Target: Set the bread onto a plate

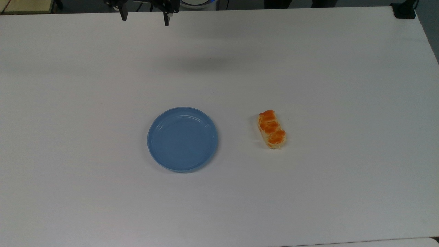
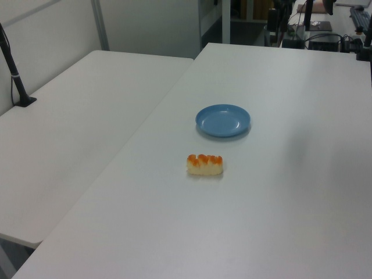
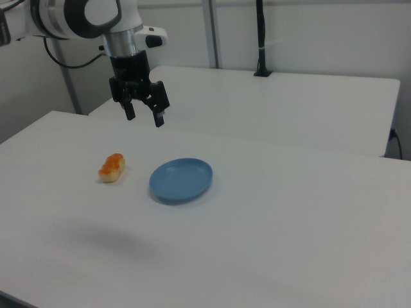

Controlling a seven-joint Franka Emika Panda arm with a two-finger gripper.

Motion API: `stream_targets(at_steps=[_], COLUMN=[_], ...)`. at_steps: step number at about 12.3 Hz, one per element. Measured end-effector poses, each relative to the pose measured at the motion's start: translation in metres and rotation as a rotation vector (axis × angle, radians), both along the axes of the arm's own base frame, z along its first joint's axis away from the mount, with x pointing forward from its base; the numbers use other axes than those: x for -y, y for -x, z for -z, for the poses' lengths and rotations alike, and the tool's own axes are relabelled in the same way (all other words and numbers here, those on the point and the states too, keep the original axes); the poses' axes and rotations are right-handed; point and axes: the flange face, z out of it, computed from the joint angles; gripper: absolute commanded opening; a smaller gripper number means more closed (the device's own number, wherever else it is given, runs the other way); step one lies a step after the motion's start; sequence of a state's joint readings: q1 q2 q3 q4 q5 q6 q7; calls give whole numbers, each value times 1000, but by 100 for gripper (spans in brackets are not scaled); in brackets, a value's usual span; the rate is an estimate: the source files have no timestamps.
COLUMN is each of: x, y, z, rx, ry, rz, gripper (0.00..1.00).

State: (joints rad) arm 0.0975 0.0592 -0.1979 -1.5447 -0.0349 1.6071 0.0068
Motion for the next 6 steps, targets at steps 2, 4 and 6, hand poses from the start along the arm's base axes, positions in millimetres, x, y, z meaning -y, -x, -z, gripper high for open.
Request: stream_targets(at_steps=[2, 4, 6], x=[-7, -18, -19], y=[-2, -8, -10], z=[4, 14, 17], rx=[-1, -13, -17], ry=[-46, -77, -76], rz=[-4, -16, -16], gripper=[100, 100, 100])
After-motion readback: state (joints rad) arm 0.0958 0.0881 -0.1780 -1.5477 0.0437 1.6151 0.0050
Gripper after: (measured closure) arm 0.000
